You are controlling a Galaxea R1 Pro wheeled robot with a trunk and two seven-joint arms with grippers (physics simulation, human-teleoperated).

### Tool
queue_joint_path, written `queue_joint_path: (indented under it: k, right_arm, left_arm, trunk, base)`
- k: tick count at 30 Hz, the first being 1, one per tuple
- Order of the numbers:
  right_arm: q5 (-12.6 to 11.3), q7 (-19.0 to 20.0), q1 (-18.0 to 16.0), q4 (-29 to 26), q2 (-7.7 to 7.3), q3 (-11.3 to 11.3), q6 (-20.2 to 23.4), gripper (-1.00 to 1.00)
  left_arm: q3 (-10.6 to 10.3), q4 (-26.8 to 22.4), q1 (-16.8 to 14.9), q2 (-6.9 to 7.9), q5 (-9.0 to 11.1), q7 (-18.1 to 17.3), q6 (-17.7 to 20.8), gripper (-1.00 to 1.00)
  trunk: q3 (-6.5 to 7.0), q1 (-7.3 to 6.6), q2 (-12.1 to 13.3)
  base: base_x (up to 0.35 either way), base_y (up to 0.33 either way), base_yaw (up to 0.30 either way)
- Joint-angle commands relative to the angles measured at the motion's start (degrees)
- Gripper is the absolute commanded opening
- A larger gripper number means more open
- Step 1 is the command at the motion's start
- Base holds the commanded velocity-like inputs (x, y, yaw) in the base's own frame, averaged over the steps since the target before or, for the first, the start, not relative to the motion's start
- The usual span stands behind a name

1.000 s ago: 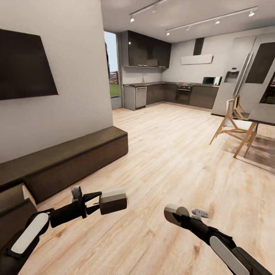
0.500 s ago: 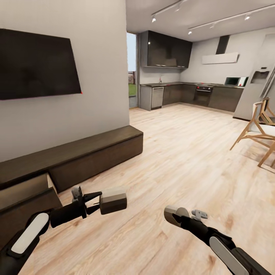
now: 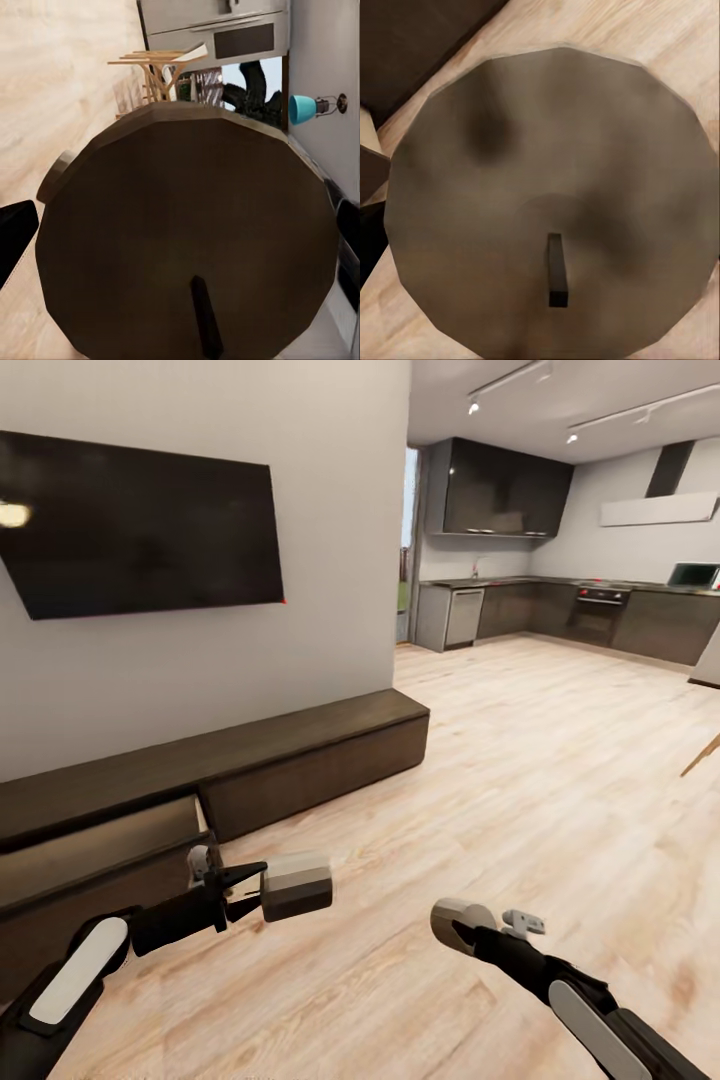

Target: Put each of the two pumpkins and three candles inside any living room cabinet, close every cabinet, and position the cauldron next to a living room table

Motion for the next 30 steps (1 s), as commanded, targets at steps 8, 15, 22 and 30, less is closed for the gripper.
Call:
queue_joint_path:
  k: [8, 15, 22, 30]
  right_arm:
    - [0.1, -0.4, 0.0, 0.2, 0.52, 0.1, 0.1, -1.00]
    - [2.7, -0.4, 0.0, 0.5, 1.78, 0.1, 0.2, -1.00]
    - [2.8, -0.4, 0.0, 0.6, 1.89, 0.1, 0.2, -1.00]
    - [2.8, -0.4, 0.0, 0.6, 1.95, 0.1, 0.2, -1.00]
  left_arm:
    - [-0.1, 0.1, -0.1, 0.03, 0.6, -0.3, 0.3, -1.00]
    - [-0.1, 0.1, -0.1, 0.11, 0.6, -0.3, 0.3, -1.00]
    - [-0.1, 0.1, -0.1, 0.12, 0.6, -0.3, 0.3, -1.00]
    - [-0.1, 0.1, -0.1, 0.12, 0.6, -0.3, 0.3, -1.00]
  trunk:
    - [-0.05, 0.00, 0.0]
    - [-0.05, 0.00, 0.0]
    - [-0.05, 0.00, 0.0]
    - [-0.05, 0.00, 0.0]
  base:
    - [0.082, 0.273, 0.271]
    - [0.099, 0.274, 0.271]
    - [0.020, 0.278, 0.271]
    - [-0.046, 0.282, 0.271]
